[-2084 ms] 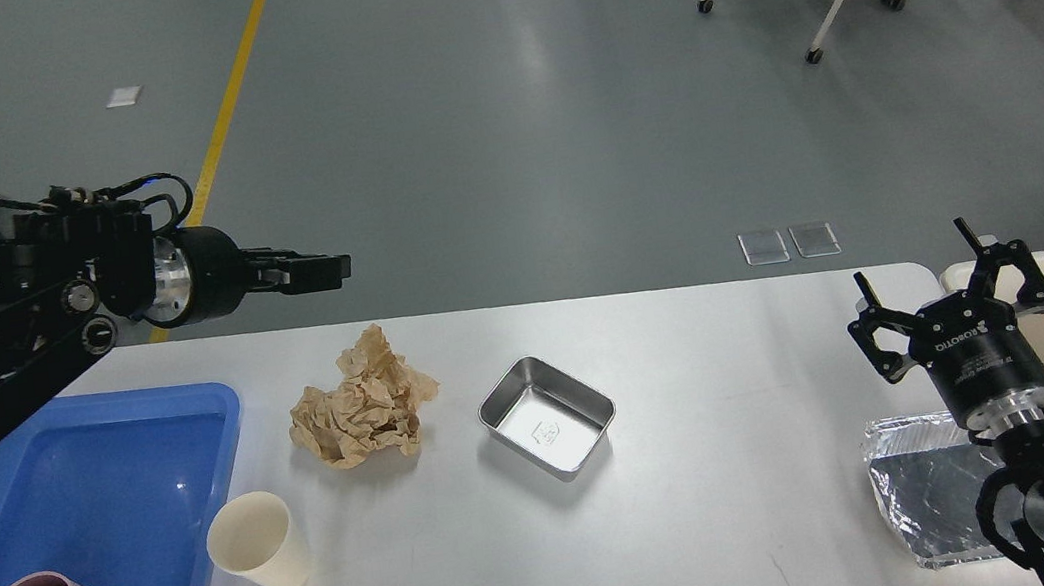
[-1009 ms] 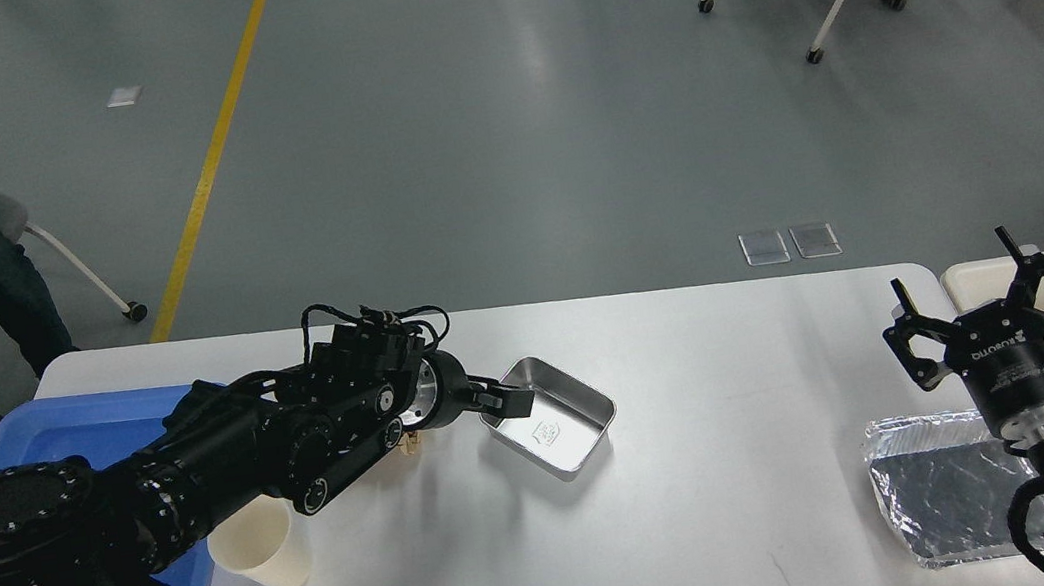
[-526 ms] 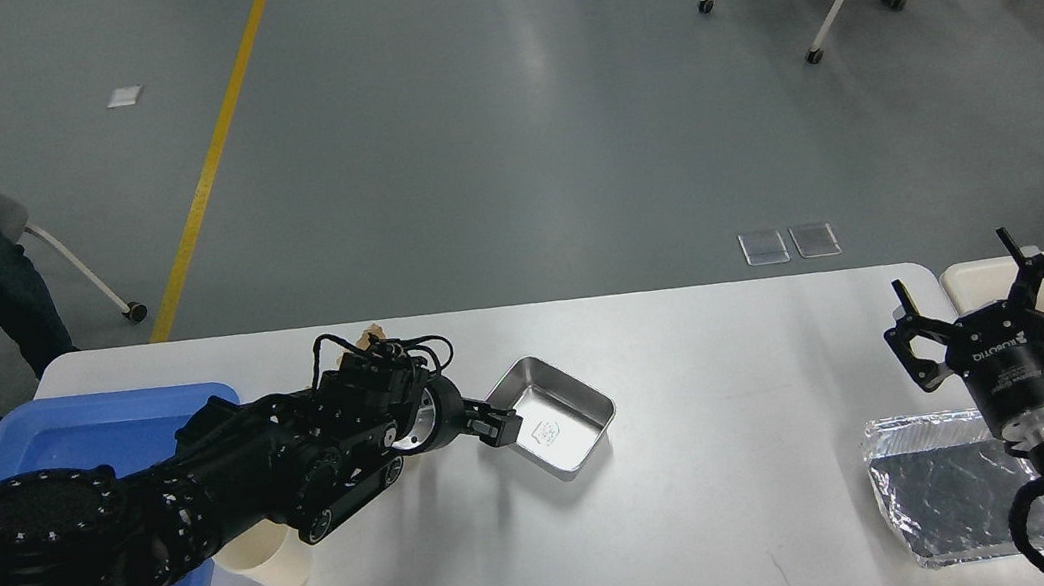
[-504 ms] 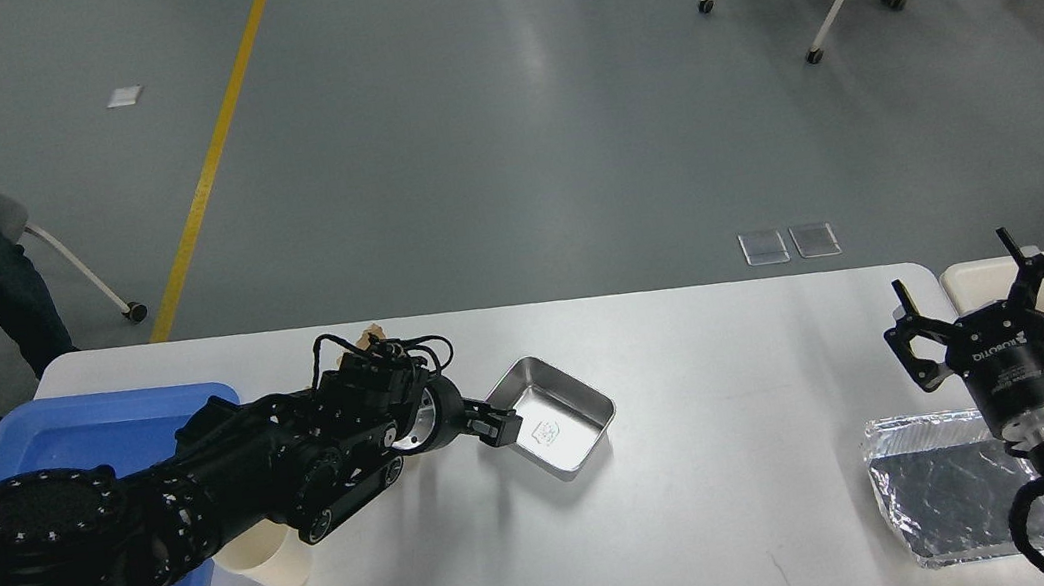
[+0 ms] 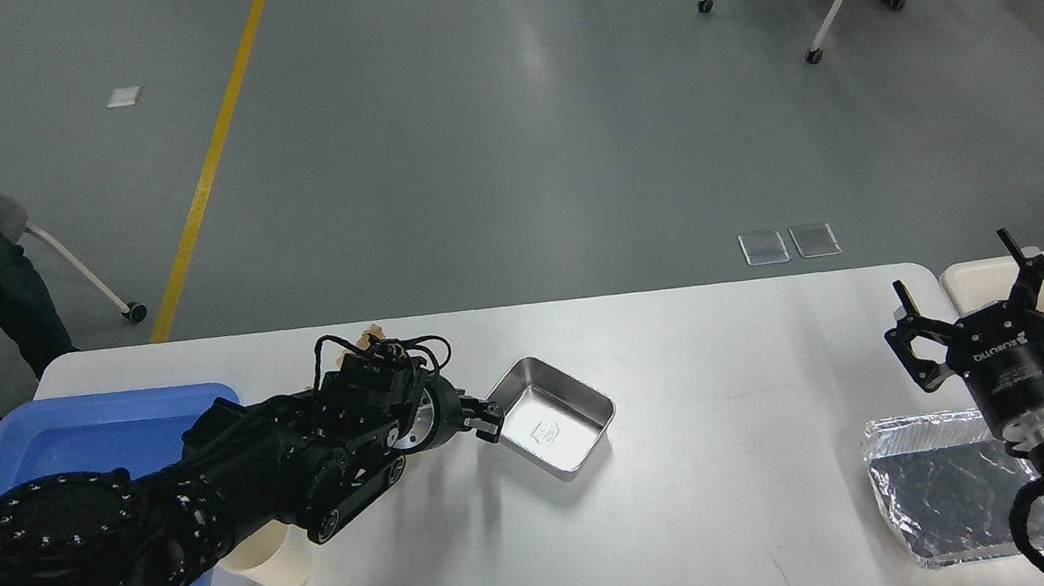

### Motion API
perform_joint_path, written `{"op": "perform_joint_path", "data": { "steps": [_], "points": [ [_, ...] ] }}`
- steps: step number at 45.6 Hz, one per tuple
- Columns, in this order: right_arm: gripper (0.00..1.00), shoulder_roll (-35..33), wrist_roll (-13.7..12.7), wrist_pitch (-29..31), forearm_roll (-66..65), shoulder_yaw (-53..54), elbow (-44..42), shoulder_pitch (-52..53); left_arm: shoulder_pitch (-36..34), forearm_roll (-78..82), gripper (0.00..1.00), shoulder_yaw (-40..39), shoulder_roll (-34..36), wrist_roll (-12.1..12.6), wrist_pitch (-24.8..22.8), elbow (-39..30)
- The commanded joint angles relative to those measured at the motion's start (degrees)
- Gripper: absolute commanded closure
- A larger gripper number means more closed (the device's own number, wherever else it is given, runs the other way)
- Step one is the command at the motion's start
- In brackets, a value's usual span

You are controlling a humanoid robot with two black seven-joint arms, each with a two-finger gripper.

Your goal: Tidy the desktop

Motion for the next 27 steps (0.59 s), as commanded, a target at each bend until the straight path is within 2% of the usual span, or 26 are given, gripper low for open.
{"op": "perform_joint_path", "data": {
  "steps": [1, 9, 27],
  "points": [
    [0.00, 0.0, 0.0, 0.0, 0.0, 0.0, 0.0, 0.0, 0.5, 0.0, 0.81, 0.1, -0.1, -0.2, -0.1, 0.1],
    [0.00, 0.0, 0.0, 0.0, 0.0, 0.0, 0.0, 0.0, 0.5, 0.0, 1.00, 0.4, -0.1, -0.6, 0.2, 0.2],
    [0.00, 0.0, 0.0, 0.0, 0.0, 0.0, 0.0, 0.0, -0.5, -0.3, 1.00, -0.2, -0.1, -0.9, 0.0, 0.3]
  ]
}}
